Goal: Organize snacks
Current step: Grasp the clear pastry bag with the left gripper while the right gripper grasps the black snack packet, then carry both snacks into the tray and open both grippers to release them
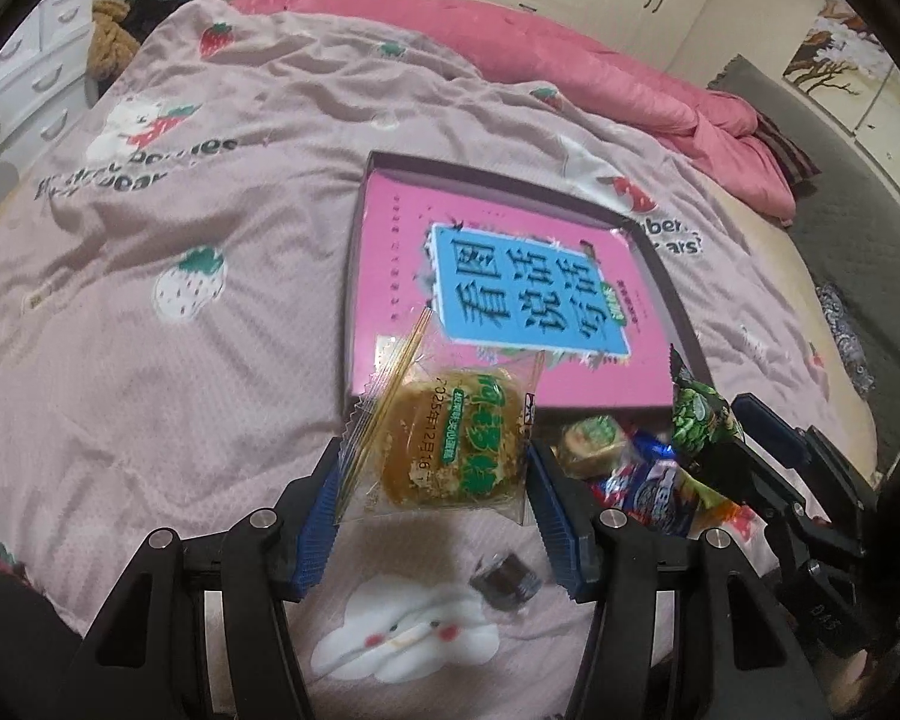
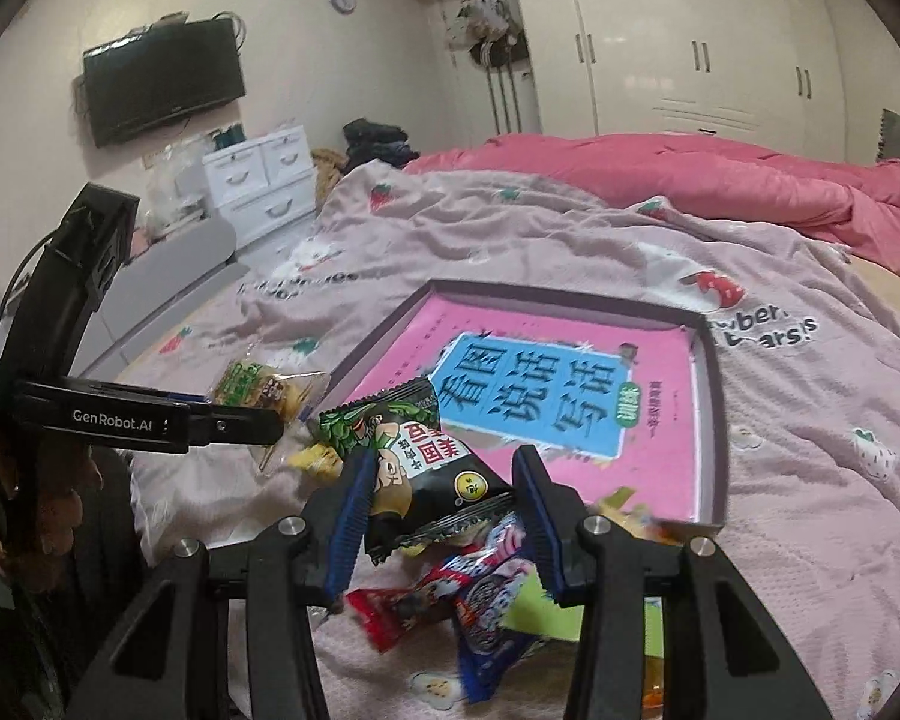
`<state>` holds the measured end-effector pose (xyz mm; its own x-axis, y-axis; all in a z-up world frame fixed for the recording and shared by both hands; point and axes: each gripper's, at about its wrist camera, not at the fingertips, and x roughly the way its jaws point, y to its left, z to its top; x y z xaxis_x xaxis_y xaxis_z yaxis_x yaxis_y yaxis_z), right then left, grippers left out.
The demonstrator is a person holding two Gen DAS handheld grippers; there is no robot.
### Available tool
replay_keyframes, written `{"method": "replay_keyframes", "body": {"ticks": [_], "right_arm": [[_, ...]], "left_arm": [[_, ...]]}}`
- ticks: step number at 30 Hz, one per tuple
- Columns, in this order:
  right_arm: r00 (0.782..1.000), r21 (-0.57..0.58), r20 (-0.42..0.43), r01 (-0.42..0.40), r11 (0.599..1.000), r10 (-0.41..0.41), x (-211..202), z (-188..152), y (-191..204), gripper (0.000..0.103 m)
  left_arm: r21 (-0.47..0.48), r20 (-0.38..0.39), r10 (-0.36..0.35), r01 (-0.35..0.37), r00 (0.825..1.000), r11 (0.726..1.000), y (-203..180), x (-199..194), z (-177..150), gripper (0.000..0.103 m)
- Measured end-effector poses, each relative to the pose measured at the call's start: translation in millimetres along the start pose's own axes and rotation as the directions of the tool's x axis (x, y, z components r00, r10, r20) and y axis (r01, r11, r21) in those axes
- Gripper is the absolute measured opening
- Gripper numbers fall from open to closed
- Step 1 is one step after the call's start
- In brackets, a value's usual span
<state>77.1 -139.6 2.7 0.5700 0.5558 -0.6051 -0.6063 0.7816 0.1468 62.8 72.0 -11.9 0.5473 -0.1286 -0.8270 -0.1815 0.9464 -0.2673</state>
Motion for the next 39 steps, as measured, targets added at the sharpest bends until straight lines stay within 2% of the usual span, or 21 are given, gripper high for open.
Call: {"method": "replay_keyframes", "body": {"ticks": [13,19,26,28,39], "right_arm": [[0.994,0.137,0.065,0.078,0.987,-0.088,-5,15,-45,0.047],[0.99,0.173,0.046,0.126,0.977,-0.136,4,17,-61,0.047],[0.986,0.193,0.009,0.16,0.968,-0.165,19,14,-74,0.047],[0.985,0.194,0.004,0.168,0.967,-0.172,22,13,-76,0.047],[0.976,0.197,-0.067,0.217,0.956,-0.207,49,11,-92,0.048]], "left_arm": [[0.005,0.045,-0.019,0.019,0.999,1.0,-19,19,34,0.06],[0.014,0.055,-0.033,0.032,0.998,0.999,-24,38,46,0.06],[0.022,0.033,-0.024,0.023,0.999,0.999,-24,63,52,0.06],[0.032,0.033,-0.016,0.015,0.999,0.999,-24,70,53,0.054],[0.036,-0.031,-0.01,0.011,0.999,0.999,-18,98,50,0.052]]}}
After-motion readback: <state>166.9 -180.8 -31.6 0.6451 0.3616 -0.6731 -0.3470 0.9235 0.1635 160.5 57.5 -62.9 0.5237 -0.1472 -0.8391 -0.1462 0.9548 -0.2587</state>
